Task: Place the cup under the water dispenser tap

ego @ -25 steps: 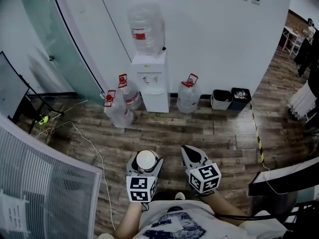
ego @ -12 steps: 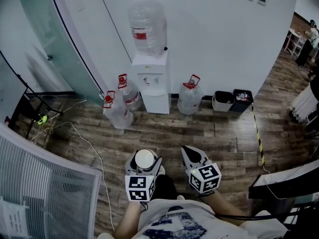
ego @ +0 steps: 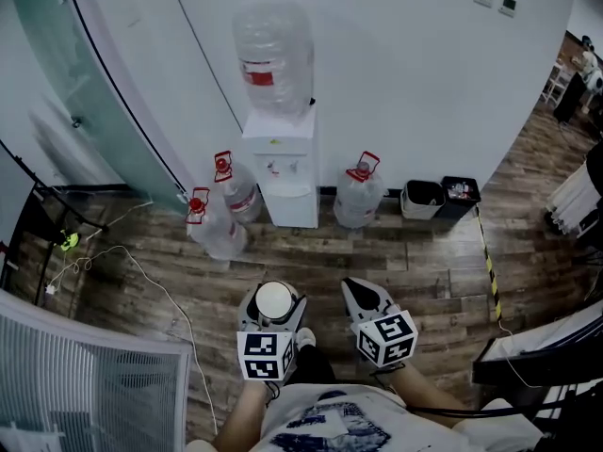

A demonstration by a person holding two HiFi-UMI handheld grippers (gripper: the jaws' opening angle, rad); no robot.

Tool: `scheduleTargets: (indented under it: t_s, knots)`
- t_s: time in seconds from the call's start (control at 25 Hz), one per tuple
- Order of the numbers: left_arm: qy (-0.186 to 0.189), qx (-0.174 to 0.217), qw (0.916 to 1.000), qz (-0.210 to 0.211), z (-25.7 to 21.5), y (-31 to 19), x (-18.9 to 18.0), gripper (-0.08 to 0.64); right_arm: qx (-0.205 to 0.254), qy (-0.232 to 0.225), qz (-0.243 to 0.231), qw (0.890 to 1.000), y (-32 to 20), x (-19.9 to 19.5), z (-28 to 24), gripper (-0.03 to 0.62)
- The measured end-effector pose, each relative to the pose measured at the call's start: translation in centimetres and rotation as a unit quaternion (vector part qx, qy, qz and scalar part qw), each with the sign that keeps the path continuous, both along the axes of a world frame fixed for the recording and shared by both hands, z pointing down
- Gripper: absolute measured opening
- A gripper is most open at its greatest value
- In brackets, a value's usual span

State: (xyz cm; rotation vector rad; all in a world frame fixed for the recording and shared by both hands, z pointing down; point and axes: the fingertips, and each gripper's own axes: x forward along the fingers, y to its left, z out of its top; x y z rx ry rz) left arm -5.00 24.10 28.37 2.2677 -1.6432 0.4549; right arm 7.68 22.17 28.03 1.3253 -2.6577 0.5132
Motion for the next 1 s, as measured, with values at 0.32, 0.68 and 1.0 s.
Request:
scheduleTargets:
  t_s: [0.32, 0.68, 1.0]
  knots:
    - [0.002, -0.006, 0.9999, 0.013, 0.0, -8.9, -4.7, 0.446, -0.005, 0.002, 0.013, 1.0, -8.7, -4.8, -0.2, 0.018]
    - [-0.003, -0.01, 0.999, 0.044, 0.7, -15.9, -8.2, 0.446, -0.003, 0.008, 0.037, 0.999, -15.5, -8.6, -0.4, 0.018]
    - [0.006, -0.013, 0.9981, 0.06, 1.4, -19.3, -8.8, 0.446, -0.007, 0.02, 0.055, 0.998, -18.6, -8.8, -0.1, 0.018]
